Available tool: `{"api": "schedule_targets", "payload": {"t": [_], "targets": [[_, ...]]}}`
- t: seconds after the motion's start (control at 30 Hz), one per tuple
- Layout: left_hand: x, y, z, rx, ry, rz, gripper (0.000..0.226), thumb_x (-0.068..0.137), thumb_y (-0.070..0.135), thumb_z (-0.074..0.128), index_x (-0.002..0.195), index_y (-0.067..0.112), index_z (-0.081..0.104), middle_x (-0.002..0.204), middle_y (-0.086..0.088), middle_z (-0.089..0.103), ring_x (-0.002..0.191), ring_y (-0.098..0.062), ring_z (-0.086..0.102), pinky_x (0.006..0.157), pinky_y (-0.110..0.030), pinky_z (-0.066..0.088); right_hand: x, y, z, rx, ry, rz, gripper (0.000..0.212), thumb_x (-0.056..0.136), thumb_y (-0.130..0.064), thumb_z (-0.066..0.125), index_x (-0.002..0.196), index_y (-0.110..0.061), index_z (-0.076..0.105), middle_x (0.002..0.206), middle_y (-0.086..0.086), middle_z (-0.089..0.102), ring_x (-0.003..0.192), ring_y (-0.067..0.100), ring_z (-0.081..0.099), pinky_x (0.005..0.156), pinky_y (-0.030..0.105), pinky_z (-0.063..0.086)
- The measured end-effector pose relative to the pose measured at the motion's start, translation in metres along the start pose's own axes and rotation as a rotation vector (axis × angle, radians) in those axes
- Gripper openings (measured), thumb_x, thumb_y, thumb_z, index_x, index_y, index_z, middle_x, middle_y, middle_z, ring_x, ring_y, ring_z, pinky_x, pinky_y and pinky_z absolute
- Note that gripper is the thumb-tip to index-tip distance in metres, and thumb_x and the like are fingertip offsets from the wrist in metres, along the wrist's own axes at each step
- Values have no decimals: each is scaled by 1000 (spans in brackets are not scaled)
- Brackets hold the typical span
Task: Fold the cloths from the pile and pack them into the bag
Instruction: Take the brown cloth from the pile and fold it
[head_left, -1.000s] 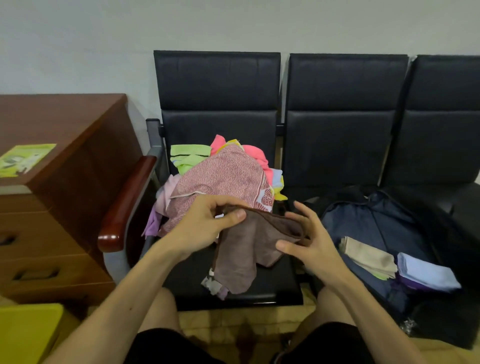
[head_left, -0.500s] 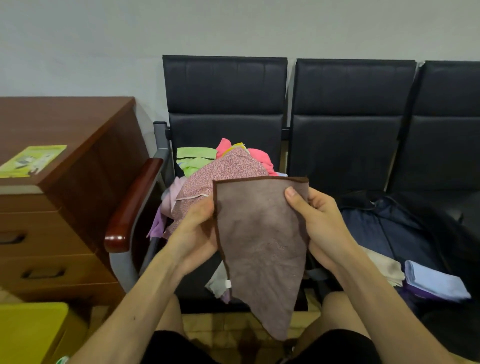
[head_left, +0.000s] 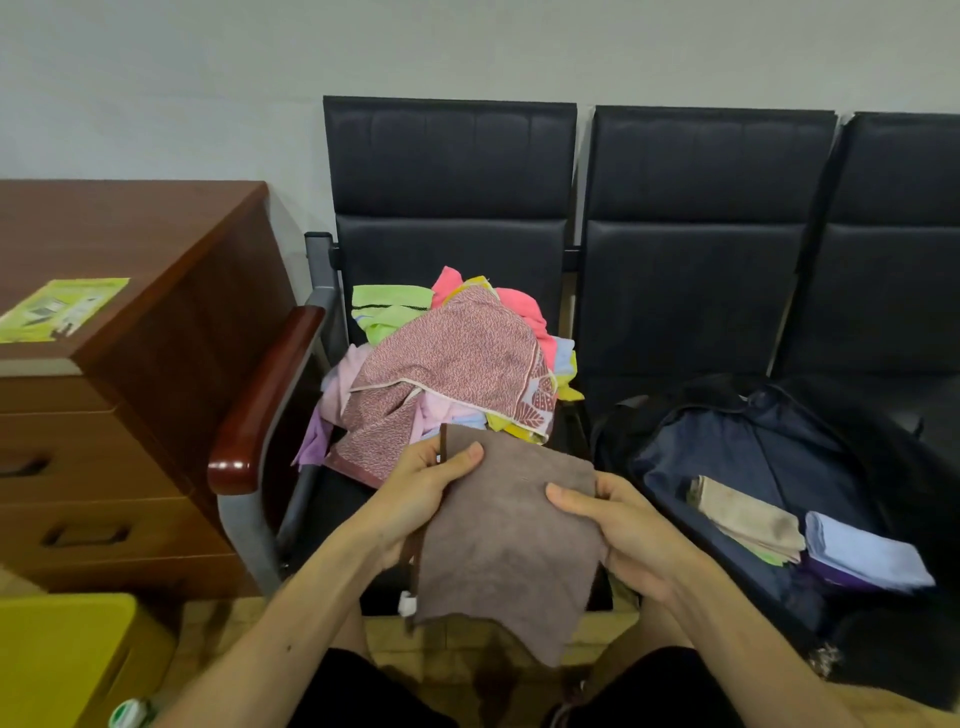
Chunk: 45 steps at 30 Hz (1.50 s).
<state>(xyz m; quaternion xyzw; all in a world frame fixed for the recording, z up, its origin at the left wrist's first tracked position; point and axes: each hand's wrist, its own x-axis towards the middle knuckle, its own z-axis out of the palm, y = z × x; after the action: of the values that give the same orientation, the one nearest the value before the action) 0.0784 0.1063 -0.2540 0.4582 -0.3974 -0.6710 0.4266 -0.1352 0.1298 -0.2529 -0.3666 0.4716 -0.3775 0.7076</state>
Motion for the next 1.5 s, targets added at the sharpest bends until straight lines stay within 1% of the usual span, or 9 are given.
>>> {"api": "schedule_targets", "payload": {"t": [0.23, 0.4, 0.53, 0.67, 0.83, 0.9, 1.1, 1.23, 1.5], "targets": [[5, -17, -10, 11, -23, -212, 28, 92, 25, 66, 116, 12, 69, 110, -9, 75, 97, -21, 73, 78, -32, 58, 13, 9, -3, -28, 84, 145, 28, 89, -17, 69, 114, -5, 71, 108, 13, 74, 99, 26, 72, 76, 33, 59], [4, -21, -23, 306, -161, -315, 59, 71, 38, 87, 124, 21, 67, 124, -17, 67, 118, -42, 62, 103, -68, 41, 17, 11, -10, 4, 105, 196, 28, 90, -17, 69, 114, -4, 71, 106, 13, 75, 94, 25, 73, 69, 31, 59], [7, -15, -21, 254, -151, -339, 41, 84, 15, 74, 123, 14, 66, 117, -14, 72, 108, -32, 69, 98, -54, 52, 19, 9, -15, 21, 40, 211, 30, 91, -12, 67, 119, -4, 68, 109, 13, 74, 96, 24, 73, 73, 32, 60], [7, 35, -9, 320, -233, -97, 41, 93, -7, 55, 128, 14, 59, 116, -5, 73, 108, -22, 68, 101, -47, 51, 7, -35, -9, -75, -21, -54, 46, 84, 7, 64, 128, -7, 60, 112, 7, 74, 101, 20, 71, 81, 31, 60], [-14, 123, 14, 387, -235, 381, 36, 89, -13, 53, 103, 15, 68, 91, 11, 77, 91, -6, 72, 74, -18, 57, -25, -122, 3, -356, 13, -580, 14, 81, 11, 65, 88, 1, 72, 84, 7, 74, 82, 20, 70, 68, 22, 58], [-14, 128, 18, 465, -211, 490, 31, 89, -10, 55, 88, 14, 74, 87, 11, 76, 87, -5, 72, 72, -17, 56, -26, -134, 7, -477, 25, -703, 24, 84, 19, 59, 79, 0, 74, 87, 3, 75, 84, 14, 71, 69, 18, 56], [-2, 117, 9, 489, -140, 543, 47, 91, -21, 47, 72, 14, 72, 95, -1, 73, 91, -18, 70, 73, -36, 61, -21, -130, 2, -586, 129, -807, 27, 83, 12, 68, 100, -9, 72, 90, 0, 76, 87, 9, 73, 76, 27, 60], [-5, 117, 9, 514, -123, 573, 36, 93, -18, 47, 79, 6, 69, 97, -3, 72, 92, -15, 70, 81, -39, 59, -18, -123, -5, -623, 161, -756, 19, 88, -2, 68, 93, -20, 74, 88, 8, 77, 87, 26, 74, 80, 47, 60], [-10, 112, 11, 543, -135, 606, 42, 94, -19, 45, 76, 11, 69, 99, 0, 70, 99, -14, 69, 78, -36, 62, -19, -111, -10, -434, 92, -637, 18, 93, -3, 60, 100, -15, 72, 90, 2, 77, 83, 13, 73, 64, 24, 57]]}}
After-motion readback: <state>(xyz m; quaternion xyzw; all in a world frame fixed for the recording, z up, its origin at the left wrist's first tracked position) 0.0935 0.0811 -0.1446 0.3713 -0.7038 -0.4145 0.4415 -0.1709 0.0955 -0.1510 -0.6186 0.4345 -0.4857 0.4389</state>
